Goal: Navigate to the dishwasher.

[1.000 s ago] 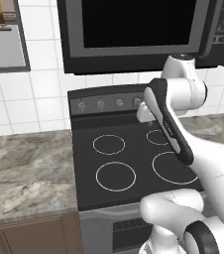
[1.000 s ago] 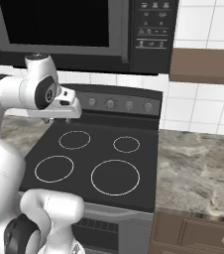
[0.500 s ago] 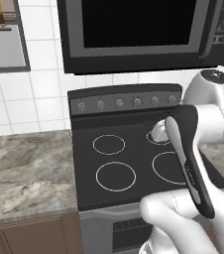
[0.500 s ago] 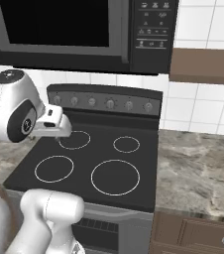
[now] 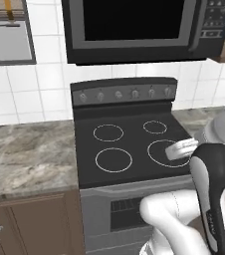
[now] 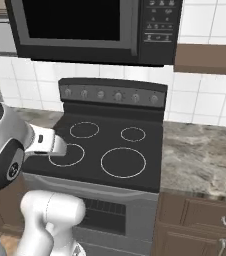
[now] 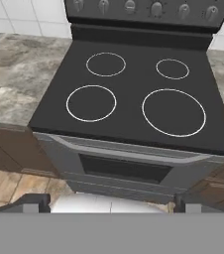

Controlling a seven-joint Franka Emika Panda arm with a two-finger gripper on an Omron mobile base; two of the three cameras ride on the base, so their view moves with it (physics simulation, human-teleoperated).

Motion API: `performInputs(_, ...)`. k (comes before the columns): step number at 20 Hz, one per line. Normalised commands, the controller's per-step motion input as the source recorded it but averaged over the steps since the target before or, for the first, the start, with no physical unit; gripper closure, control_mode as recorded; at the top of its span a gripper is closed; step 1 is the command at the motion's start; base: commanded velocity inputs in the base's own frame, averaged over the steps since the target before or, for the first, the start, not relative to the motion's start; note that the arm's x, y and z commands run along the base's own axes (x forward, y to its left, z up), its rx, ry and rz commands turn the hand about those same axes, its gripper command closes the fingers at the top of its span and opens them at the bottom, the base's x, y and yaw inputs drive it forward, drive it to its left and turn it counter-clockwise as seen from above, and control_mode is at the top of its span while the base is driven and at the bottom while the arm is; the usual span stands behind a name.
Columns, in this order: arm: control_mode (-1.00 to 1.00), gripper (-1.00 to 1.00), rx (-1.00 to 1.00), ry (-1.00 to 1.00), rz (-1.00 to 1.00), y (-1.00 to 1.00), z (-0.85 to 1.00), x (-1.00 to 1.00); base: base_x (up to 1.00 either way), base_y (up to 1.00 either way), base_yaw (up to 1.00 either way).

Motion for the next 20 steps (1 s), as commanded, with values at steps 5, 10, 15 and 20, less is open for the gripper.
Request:
performInputs(5, 1.00, -1.00, 0.00, 0.00, 0.00, 0.00, 0.00, 0.00, -0.38, 0.62, 0.52)
performInputs(10, 1.00, -1.00, 0.00, 0.00, 0.00, 0.00, 0.00, 0.00, 0.00, 0.45, 0.78)
performInputs(15, 1.00, -1.00, 0.00, 0.00, 0.00, 0.00, 0.00, 0.00, 0.00, 0.23, 0.82)
performInputs(20, 1.00, -1.00, 0.00, 0.00, 0.00, 0.00, 0.00, 0.00, 0.01, 0.05, 0.90)
